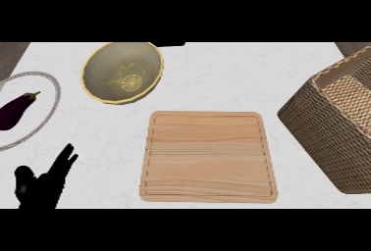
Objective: Pick the squash from the cutting board and place it in the basket
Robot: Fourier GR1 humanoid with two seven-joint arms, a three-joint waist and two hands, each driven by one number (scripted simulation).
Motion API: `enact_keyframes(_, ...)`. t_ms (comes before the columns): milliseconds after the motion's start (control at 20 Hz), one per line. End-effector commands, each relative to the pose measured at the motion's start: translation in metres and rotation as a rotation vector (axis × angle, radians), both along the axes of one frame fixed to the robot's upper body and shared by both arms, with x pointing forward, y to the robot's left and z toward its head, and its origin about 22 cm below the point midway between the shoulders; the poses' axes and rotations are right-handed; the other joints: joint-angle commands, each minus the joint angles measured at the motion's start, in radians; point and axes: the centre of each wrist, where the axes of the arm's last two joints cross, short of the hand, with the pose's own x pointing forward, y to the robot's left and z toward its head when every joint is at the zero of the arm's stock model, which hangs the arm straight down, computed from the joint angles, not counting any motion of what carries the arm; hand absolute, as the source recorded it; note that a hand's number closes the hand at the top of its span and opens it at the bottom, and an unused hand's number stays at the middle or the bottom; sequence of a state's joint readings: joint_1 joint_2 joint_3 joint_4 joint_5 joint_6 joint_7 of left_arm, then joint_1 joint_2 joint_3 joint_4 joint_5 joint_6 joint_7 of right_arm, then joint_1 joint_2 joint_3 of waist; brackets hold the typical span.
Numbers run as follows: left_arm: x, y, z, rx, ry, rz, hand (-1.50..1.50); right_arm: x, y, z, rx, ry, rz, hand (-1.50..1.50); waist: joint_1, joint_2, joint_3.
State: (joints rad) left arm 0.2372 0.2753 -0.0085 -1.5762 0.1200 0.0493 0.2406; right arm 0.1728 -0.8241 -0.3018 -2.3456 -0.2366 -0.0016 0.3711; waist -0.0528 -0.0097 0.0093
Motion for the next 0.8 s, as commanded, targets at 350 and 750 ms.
enact_keyframes(350, 0.025, -0.003, -0.018, -0.032, 0.101, -0.043, 0.0, 0.043, -0.108, 0.042, -0.015, 0.045, -0.041, 1.5, 0.056, 0.015, -0.009)
enact_keyframes(750, 0.017, -0.024, -0.028, -0.043, 0.095, -0.056, 0.0, 0.067, -0.142, 0.007, 0.222, 0.146, -0.029, 1.5, 0.058, 0.013, -0.009)
